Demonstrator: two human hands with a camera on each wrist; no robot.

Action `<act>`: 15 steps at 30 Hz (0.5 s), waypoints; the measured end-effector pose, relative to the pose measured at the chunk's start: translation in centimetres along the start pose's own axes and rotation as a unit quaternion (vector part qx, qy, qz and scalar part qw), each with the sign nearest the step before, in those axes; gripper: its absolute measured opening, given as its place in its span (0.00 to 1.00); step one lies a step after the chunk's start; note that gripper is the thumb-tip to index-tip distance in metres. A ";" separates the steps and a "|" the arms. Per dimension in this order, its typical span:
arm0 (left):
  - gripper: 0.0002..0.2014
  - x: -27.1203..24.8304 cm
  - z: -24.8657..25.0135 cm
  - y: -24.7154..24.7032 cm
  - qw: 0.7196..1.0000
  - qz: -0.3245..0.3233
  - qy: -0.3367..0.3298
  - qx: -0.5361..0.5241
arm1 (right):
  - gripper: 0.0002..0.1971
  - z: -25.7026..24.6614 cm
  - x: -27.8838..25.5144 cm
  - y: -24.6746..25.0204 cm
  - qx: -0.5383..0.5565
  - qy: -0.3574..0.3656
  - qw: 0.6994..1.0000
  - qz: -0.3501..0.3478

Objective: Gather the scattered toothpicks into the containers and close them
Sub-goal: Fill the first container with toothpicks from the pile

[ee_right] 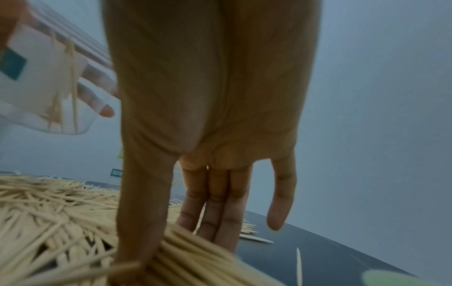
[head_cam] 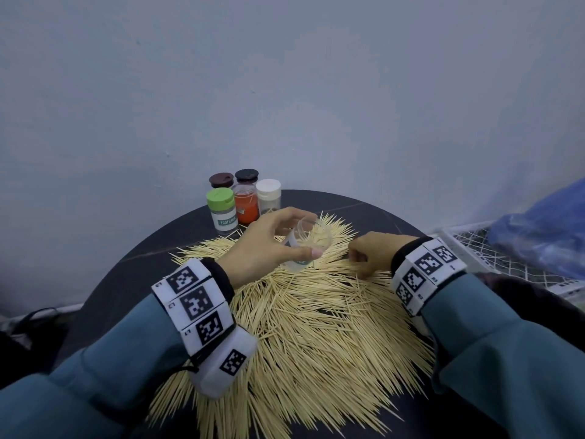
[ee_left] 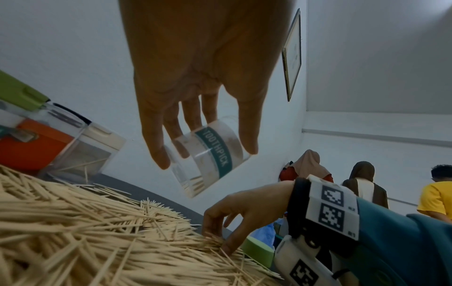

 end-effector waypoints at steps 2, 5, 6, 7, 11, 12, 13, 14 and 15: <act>0.27 0.0 0.1 0.2 1.000 0.001 -0.001 -0.002 | 0.16 -0.2 0.0 -0.2 -0.002 0.008 1.000 -0.006; 0.27 -0.3 -0.1 0.6 1.000 0.009 0.000 -0.005 | 0.13 -0.6 0.0 -0.2 -0.002 0.020 1.000 -0.008; 0.27 -0.4 -0.2 0.7 1.000 0.011 -0.001 -0.003 | 0.12 -0.7 0.0 -0.2 -0.001 0.023 1.000 -0.005; 0.26 -0.5 -0.2 0.9 1.000 0.013 -0.001 -0.001 | 0.10 -0.8 0.0 0.0 -0.002 0.027 1.000 -0.003; 0.27 -0.7 -0.1 1.7 1.000 0.019 0.001 -0.007 | 0.09 -1.3 -0.4 0.4 0.003 0.034 0.999 -0.004; 0.28 -0.7 0.1 1.9 1.000 0.019 0.000 -0.010 | 0.09 -1.3 -0.5 0.5 0.007 0.035 0.999 0.000; 0.29 -0.7 0.2 2.1 1.000 0.019 -0.001 -0.013 | 0.09 -1.3 -0.6 0.6 0.014 0.037 0.999 0.002; 0.30 -0.7 0.4 2.3 1.000 0.020 0.000 -0.017 | 0.09 -1.3 -0.6 0.7 0.028 0.038 0.999 0.001; 0.30 -0.7 0.5 2.5 1.000 0.023 0.001 -0.022 | 0.10 -1.4 -0.7 0.9 0.048 0.041 0.998 -0.004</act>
Point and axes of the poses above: each hand's wrist, its own x-axis towards the middle knuckle, its own y-axis out of the back of the hand, z = x × y, the point moved 2 cm from there along x, towards the middle knuckle, and after that the axes turned 1 degree about -x, right-handed, at the moved point
